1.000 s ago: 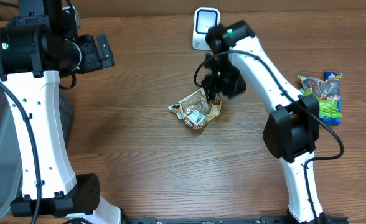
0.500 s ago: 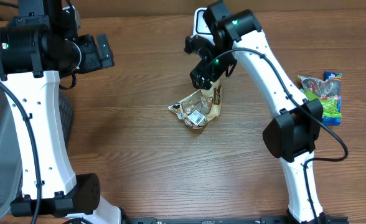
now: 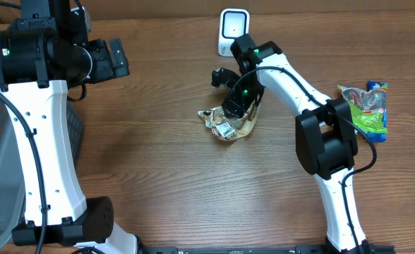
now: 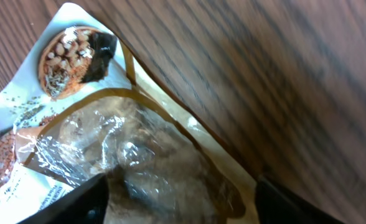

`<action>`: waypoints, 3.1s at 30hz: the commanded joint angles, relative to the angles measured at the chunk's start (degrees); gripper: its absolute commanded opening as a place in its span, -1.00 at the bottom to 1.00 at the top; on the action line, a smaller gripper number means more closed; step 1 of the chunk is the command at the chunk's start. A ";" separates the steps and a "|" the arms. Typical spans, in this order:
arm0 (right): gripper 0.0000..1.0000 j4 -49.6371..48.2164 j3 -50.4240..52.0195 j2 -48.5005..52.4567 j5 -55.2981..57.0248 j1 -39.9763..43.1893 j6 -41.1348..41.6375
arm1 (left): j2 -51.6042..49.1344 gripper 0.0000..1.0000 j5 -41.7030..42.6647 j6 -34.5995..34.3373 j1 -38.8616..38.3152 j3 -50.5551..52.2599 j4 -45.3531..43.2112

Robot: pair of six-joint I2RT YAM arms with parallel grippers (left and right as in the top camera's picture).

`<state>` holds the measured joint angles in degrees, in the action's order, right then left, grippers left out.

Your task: Scan the item barcode

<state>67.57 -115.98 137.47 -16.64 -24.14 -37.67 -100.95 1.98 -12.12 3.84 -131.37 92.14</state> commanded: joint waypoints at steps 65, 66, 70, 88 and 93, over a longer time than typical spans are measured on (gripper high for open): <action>-0.92 3.21 7.23 -11.43 32.15 -3.67 49.96 | 0.92 1.00 0.59 -0.98 -0.22 -0.02 -0.04; -0.90 3.02 7.50 -11.43 31.98 -4.02 50.03 | 0.92 0.99 0.57 -0.98 -0.22 -0.02 -0.02; 0.84 2.97 7.65 -11.41 29.33 -4.42 50.01 | 0.92 0.99 0.57 -0.98 -0.22 -0.02 -0.02; 0.68 1.88 5.22 -13.05 -1.05 8.46 66.16 | 0.92 1.00 0.57 -0.98 -0.22 -0.02 -0.02; 0.64 -6.08 15.54 -13.05 -6.97 8.96 72.74 | 0.92 1.00 0.57 -0.98 -0.22 -0.02 -0.02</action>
<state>64.01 -105.71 125.73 -15.33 -13.87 27.38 -100.95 1.96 -12.12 3.84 -131.37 92.14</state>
